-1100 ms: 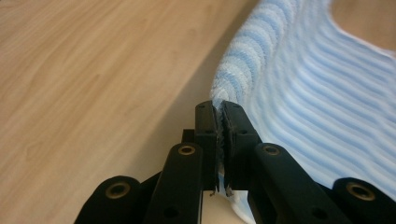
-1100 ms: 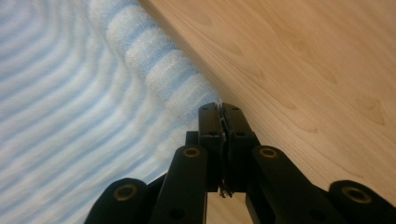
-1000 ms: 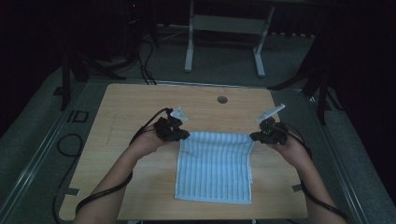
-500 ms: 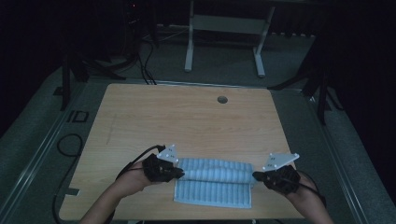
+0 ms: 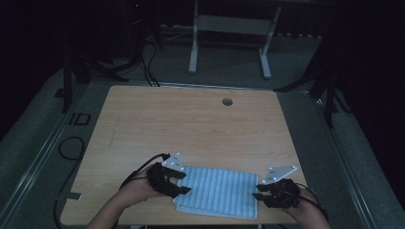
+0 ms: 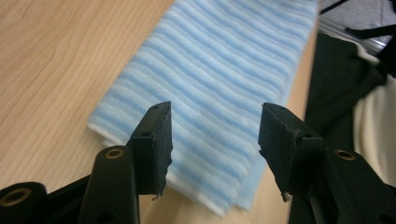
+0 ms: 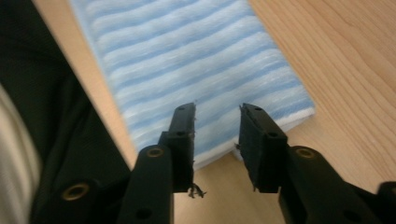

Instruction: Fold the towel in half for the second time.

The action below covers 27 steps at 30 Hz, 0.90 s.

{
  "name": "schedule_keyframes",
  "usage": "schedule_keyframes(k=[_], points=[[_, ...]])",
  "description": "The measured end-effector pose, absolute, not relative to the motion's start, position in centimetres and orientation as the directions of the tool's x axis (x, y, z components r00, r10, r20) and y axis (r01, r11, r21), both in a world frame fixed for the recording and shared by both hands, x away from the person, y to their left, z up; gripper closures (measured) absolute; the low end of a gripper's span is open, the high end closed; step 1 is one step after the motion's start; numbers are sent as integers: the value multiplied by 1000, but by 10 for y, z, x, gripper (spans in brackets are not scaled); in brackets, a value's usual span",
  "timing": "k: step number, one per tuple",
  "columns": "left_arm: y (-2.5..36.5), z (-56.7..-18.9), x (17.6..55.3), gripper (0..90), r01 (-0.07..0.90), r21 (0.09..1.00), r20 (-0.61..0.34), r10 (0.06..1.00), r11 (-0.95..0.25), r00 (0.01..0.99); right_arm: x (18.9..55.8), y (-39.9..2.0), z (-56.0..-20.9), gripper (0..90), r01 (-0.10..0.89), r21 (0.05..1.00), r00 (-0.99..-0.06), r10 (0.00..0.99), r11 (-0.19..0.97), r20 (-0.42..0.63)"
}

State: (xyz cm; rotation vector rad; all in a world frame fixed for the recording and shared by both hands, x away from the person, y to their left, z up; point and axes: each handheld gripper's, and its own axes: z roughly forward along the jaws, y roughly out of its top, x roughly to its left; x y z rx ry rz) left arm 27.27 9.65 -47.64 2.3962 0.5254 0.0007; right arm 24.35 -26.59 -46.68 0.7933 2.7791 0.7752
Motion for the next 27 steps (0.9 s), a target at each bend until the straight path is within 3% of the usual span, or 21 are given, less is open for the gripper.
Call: schedule_keyframes(k=[11, 27], points=[[58, -528, 288, 446, 388, 524, -157, 362, -758, 919, 276, -253, -521, 570, 502, 412, -839, 545, 760, 17], [93, -529, 325, 463, 481, 518, -122, 496, -707, 860, 340, -225, -524, 540, 506, 426, -840, 541, 750, 46]])
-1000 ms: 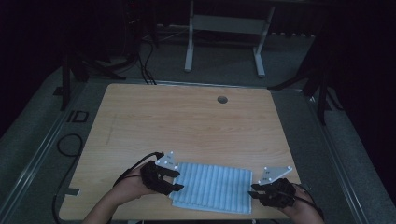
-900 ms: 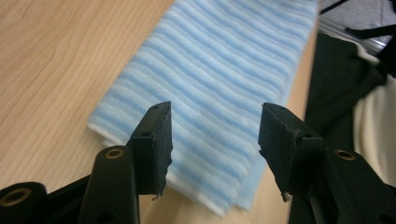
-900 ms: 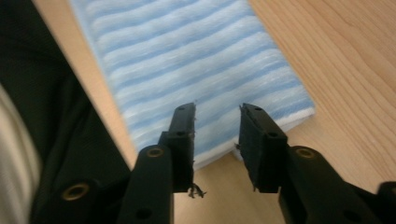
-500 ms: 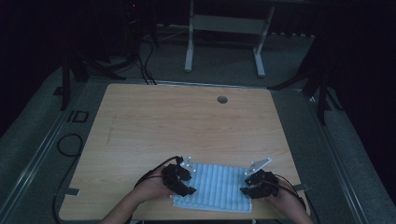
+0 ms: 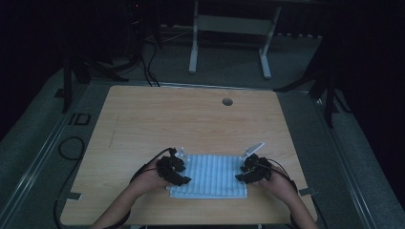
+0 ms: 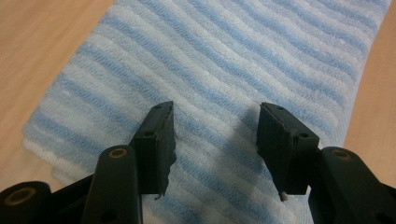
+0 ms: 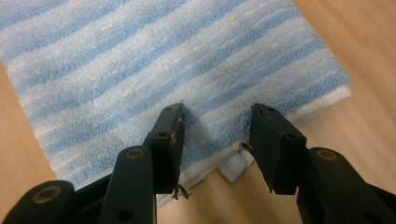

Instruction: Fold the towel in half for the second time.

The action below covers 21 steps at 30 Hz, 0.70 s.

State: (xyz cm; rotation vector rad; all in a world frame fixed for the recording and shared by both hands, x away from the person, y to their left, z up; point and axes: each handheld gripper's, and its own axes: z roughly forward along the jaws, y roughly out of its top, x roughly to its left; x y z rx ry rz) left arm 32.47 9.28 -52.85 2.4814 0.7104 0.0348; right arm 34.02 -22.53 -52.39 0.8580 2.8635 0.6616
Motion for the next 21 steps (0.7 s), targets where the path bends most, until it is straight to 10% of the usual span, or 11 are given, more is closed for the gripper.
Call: schedule_keyframes(k=[21], points=[[157, -527, 389, 464, 601, 497, -98, 647, -626, 756, 415, -153, -524, 532, 505, 415, -844, 533, 757, 56]])
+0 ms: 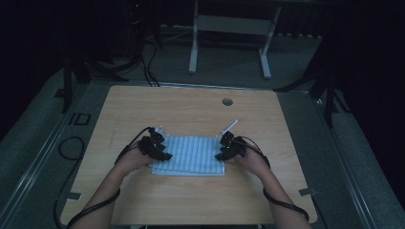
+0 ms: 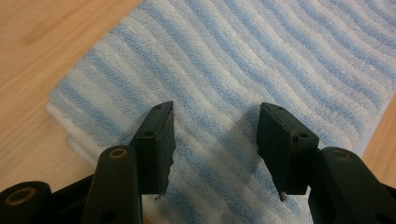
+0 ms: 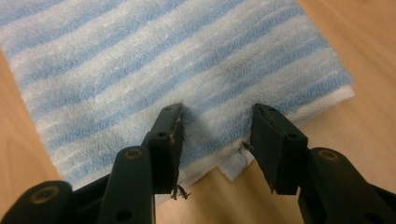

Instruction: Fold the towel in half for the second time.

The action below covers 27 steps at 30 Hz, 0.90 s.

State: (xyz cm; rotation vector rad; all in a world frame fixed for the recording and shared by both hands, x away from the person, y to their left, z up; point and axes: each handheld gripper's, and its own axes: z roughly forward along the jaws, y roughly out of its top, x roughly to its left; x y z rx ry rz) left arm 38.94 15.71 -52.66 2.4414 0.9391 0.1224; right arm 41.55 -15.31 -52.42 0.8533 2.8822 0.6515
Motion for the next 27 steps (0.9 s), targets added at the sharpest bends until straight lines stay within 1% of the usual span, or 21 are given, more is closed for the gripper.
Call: schedule_keyframes(k=[8, 12, 15, 19, 24, 25, 27], points=[[163, -527, 397, 464, 619, 503, -98, 673, -602, 734, 436, -145, -524, 531, 517, 403, -841, 537, 755, 73], [165, -527, 402, 464, 636, 498, -116, 681, -590, 723, 441, -143, -524, 529, 521, 404, -839, 539, 752, 78], [165, -525, 403, 463, 643, 493, -111, 690, -587, 715, 442, -141, -524, 522, 525, 404, -835, 545, 749, 76], [163, -519, 398, 462, 633, 517, -110, 689, -576, 716, 439, -142, -520, 521, 509, 421, -842, 536, 751, 60], [163, -512, 386, 447, 624, 553, -129, 683, -552, 718, 431, -151, -508, 476, 500, 473, -841, 536, 725, 68], [162, -511, 383, 423, 625, 558, -132, 685, -546, 717, 429, -152, -506, 474, 497, 479, -843, 534, 723, 68], [161, -510, 379, 384, 619, 564, -128, 683, -546, 719, 425, -157, -502, 409, 492, 501, -843, 534, 712, 68]])
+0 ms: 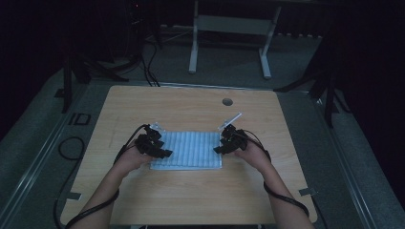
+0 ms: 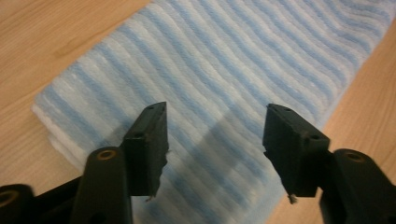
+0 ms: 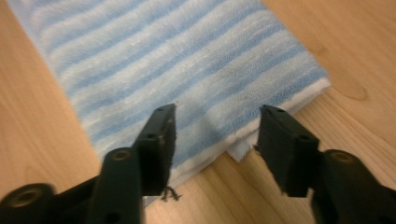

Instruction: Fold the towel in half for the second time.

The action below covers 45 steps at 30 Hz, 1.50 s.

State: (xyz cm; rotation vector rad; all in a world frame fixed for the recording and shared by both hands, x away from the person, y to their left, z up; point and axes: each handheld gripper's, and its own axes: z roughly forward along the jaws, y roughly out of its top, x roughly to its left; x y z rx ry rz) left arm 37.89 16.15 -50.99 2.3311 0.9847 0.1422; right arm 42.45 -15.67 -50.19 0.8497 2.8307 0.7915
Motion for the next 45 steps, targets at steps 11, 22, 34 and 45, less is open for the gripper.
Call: schedule_keyframes(k=[11, 22, 34, 45], points=[[163, -510, 353, 153, 623, 622, -150, 709, -474, 689, 405, -179, -501, 137, 504, 566, -830, 548, 652, 106], [188, -522, 327, 17, 604, 693, -113, 769, -393, 629, 383, -209, -506, 132, 474, 659, -808, 585, 585, 62], [216, -530, 294, 17, 599, 715, -78, 811, -359, 579, 358, -255, -520, 123, 464, 705, -786, 616, 536, 49], [248, -541, 278, 17, 649, 706, -124, 853, -282, 506, 333, -297, -530, 119, 481, 740, -728, 684, 471, 38]])
